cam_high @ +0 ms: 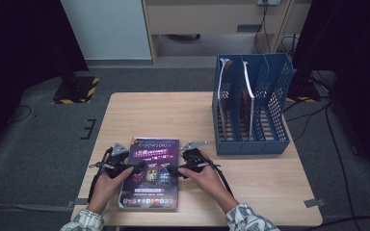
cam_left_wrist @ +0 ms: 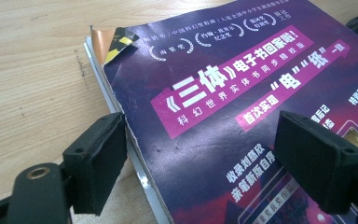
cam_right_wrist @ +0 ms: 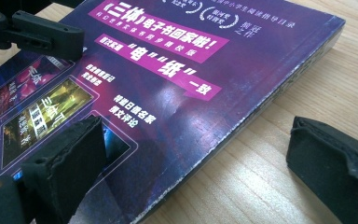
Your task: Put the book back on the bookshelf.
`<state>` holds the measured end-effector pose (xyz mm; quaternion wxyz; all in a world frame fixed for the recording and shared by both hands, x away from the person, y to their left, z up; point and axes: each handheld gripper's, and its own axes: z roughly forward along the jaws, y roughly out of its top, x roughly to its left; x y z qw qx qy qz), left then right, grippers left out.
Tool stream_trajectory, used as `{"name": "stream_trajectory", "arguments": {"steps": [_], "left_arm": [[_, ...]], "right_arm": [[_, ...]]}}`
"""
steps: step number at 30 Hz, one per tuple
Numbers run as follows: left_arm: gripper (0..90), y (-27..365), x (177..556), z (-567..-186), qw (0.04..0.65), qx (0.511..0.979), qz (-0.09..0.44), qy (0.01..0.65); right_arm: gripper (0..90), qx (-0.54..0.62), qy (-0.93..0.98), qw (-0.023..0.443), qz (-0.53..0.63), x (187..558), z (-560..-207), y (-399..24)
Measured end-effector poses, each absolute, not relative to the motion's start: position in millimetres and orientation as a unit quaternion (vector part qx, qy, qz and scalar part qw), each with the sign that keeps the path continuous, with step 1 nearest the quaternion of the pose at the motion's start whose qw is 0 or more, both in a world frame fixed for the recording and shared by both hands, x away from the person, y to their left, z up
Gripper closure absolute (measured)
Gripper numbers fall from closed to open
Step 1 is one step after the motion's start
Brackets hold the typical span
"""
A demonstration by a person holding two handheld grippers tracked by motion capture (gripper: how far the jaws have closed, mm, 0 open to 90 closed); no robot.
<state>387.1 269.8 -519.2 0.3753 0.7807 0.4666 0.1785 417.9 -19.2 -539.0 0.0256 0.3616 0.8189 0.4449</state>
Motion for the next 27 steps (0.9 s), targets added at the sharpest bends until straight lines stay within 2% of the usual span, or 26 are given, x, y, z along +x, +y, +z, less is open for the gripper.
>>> {"name": "stream_trajectory", "arguments": {"steps": [16,21,27], "left_arm": [[16.8,264.2,385.8,-520.1,0.379,0.784,0.187,0.456],[16.8,264.7,385.1,-520.6,0.380,0.783,0.188,0.455],[16.7,266.3,385.2,-522.1,0.387,0.777,0.182,0.462]], "right_arm": [[9.4,0.354,0.817,0.007,0.455,421.2,-539.3,-16.6],[17.4,0.356,0.812,0.003,0.462,423.1,-536.7,-21.8],[20.5,0.352,0.797,-0.007,0.491,422.7,-526.1,-25.7]]}}
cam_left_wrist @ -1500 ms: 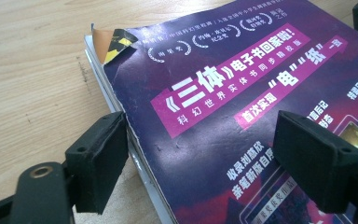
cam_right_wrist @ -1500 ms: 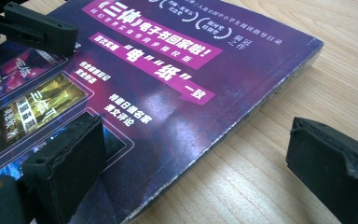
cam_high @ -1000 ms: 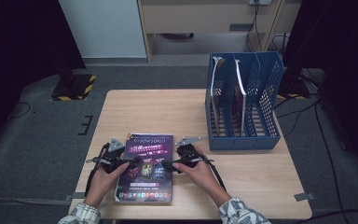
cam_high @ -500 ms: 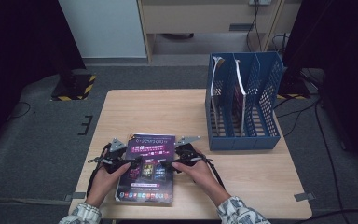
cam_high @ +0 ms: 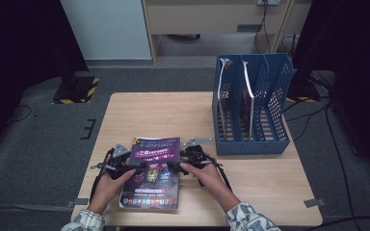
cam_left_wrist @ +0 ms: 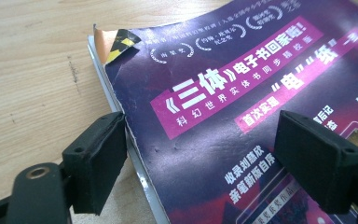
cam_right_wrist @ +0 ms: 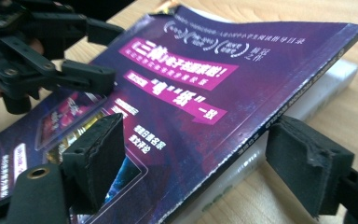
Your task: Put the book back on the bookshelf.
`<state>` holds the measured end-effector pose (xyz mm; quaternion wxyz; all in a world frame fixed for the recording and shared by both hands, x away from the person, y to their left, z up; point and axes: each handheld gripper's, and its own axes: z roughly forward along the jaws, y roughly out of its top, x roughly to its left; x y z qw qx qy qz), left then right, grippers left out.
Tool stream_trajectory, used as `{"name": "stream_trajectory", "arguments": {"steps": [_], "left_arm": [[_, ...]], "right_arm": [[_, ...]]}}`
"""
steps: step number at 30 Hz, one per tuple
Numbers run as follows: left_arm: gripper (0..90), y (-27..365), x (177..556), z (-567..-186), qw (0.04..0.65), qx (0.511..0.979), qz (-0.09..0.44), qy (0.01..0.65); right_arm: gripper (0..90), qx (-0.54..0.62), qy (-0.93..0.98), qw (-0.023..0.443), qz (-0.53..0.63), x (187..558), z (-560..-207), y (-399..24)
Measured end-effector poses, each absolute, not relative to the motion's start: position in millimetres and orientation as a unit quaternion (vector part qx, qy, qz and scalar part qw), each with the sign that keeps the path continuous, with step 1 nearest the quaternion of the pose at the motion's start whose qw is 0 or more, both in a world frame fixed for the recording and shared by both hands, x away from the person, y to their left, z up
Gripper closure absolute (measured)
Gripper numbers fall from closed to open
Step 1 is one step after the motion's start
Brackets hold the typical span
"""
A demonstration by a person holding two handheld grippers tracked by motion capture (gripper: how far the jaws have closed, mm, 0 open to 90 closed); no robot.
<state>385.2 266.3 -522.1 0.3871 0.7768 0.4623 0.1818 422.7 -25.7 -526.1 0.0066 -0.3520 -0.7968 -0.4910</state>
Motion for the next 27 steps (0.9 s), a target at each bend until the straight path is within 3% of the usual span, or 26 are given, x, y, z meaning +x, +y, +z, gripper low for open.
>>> {"name": "stream_trajectory", "arguments": {"steps": [15,27], "left_arm": [[16.6,268.1,383.6,-523.8,0.393,0.772,0.180,0.466],[16.5,267.3,383.2,-523.6,0.392,0.773,0.184,0.464]], "right_arm": [[20.2,-0.323,-0.808,0.021,-0.493,428.8,-513.2,-5.8],[11.1,-0.299,-0.824,0.037,-0.479,419.8,-516.8,19.0]]}}
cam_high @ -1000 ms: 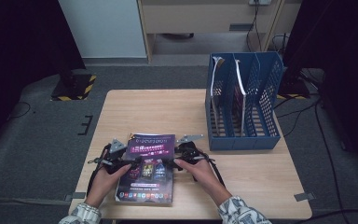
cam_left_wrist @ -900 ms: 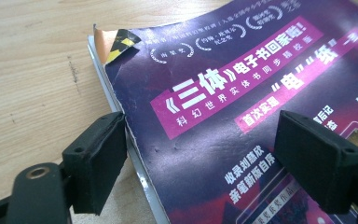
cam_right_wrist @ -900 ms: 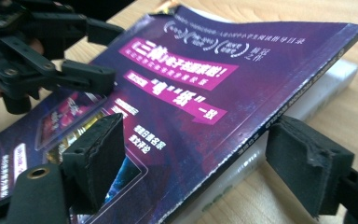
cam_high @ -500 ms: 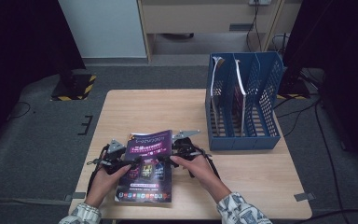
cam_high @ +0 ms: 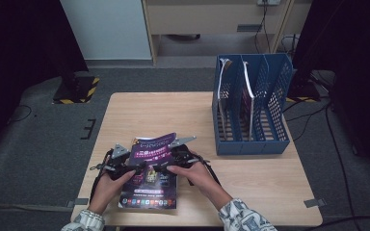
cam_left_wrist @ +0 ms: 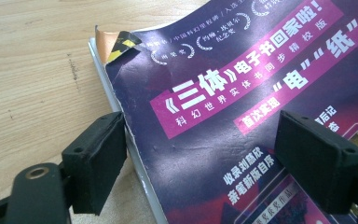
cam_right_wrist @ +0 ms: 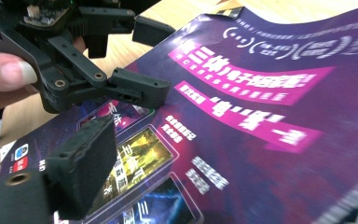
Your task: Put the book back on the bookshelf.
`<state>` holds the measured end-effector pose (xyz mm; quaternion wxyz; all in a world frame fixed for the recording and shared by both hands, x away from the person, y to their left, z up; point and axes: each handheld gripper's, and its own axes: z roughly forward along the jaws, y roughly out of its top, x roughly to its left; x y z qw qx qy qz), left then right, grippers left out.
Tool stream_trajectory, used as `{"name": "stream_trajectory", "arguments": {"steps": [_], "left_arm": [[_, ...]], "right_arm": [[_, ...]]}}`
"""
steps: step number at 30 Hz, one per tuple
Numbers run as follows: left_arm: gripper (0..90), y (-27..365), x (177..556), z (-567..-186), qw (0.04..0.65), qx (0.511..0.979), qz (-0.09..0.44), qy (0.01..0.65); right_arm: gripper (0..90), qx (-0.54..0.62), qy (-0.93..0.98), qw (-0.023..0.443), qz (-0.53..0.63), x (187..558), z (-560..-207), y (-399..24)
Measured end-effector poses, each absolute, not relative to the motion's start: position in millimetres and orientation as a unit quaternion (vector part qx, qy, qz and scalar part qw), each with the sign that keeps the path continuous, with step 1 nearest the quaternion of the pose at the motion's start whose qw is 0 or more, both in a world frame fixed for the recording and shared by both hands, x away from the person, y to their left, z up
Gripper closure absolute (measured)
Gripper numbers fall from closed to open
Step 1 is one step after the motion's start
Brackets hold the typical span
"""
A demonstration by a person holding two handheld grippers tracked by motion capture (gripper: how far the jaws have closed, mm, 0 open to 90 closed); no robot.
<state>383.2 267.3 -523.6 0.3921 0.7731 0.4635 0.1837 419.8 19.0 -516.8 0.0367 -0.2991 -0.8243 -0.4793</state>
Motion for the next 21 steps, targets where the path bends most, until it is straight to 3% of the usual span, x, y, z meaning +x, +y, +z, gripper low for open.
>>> {"name": "stream_trajectory", "arguments": {"steps": [14,21], "left_arm": [[16.3,267.9,383.6,-523.9,0.394,0.771,0.179,0.467],[16.3,267.7,383.6,-523.7,0.394,0.771,0.178,0.468]], "right_arm": [[13.5,-0.289,-0.829,0.046,-0.477,417.0,-514.9,30.1],[26.1,-0.302,-0.828,0.038,-0.471,416.7,-514.2,29.4]]}}
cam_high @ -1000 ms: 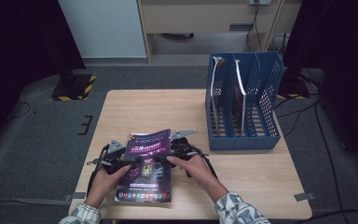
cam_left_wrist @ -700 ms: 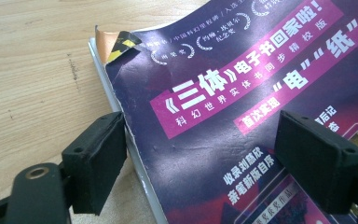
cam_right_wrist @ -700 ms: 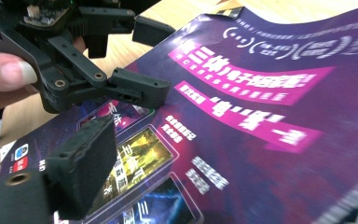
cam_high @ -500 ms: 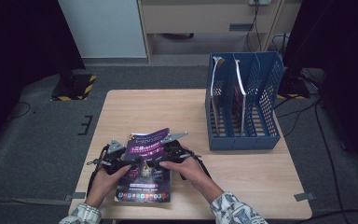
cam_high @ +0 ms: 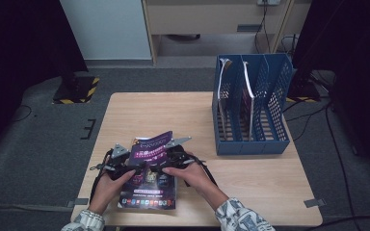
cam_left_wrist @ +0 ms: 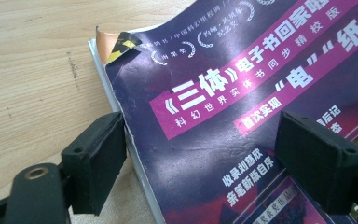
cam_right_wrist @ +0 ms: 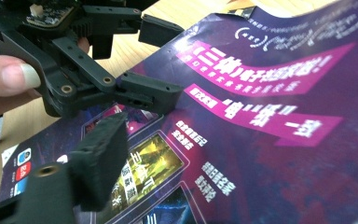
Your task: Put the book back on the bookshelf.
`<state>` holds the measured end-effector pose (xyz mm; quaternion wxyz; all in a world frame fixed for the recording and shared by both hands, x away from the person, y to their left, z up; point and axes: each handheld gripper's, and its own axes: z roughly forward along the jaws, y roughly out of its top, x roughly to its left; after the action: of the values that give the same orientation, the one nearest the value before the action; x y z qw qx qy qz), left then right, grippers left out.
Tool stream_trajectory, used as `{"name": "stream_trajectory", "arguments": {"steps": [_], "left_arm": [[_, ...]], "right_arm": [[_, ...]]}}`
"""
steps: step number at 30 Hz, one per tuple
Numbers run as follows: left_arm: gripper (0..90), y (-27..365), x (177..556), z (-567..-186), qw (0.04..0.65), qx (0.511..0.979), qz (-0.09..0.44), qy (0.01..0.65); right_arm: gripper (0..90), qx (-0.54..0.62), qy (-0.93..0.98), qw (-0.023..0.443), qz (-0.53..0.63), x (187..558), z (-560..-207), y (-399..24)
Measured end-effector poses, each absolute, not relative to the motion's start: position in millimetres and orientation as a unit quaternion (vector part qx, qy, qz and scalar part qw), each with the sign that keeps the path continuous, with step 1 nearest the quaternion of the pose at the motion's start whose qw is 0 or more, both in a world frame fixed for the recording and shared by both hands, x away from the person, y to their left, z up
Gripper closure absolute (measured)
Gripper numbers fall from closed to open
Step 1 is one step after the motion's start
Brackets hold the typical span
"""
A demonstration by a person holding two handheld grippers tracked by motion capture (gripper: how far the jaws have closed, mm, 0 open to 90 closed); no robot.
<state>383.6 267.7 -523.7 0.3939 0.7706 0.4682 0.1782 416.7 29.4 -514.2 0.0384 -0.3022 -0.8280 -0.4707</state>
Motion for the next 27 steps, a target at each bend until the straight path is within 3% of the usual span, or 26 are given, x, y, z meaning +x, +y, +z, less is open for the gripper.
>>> {"name": "stream_trajectory", "arguments": {"steps": [8,15,20,27], "left_arm": [[16.3,267.4,383.3,-522.8,0.394,0.770,0.177,0.470],[14.1,269.7,382.7,-519.7,0.410,0.762,0.166,0.473],[12.1,268.2,381.8,-516.2,0.413,0.762,0.169,0.468],[11.9,266.8,380.3,-512.2,0.424,0.761,0.174,0.459]], "right_arm": [[49.9,-0.337,-0.815,0.060,-0.468,419.2,-515.3,22.5],[67.8,-0.350,-0.802,0.041,-0.482,415.7,-504.8,18.2],[75.0,-0.351,-0.796,0.030,-0.492,415.7,-499.9,14.3],[76.8,-0.341,-0.796,0.008,-0.500,413.1,-491.0,11.1]]}}
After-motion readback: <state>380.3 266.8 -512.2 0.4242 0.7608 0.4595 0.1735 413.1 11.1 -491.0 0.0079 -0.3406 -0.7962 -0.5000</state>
